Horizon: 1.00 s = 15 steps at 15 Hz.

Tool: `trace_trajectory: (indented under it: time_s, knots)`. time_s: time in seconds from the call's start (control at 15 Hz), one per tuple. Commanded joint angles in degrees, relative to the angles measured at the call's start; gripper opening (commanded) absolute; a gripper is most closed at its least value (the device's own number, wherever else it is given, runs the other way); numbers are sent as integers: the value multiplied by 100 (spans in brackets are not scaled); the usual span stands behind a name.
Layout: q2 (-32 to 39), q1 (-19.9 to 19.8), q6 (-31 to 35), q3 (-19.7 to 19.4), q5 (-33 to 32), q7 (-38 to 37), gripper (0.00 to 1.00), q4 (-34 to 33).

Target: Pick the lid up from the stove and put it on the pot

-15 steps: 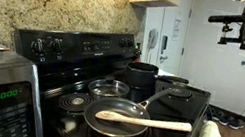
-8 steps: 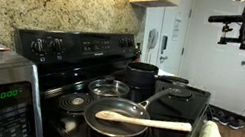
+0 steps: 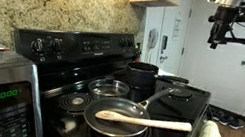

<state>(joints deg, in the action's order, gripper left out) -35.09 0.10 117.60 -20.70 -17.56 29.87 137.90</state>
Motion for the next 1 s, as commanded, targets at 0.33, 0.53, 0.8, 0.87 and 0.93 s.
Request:
trace_trajectory:
  time_s: [0.33,0.53,0.8,0.87,0.93]
  knots:
    - [2189,418,291,558,1414,292,100,-1512]
    - [2686,346,339,971,1387,106,100,-1821]
    - [3183,323,623,1349,1647,-142,100,-2050]
    - [2952,246,472,1393,1415,-103,100,-1861]
    - [3058,249,531,1446,1492,-111,100,-1914]
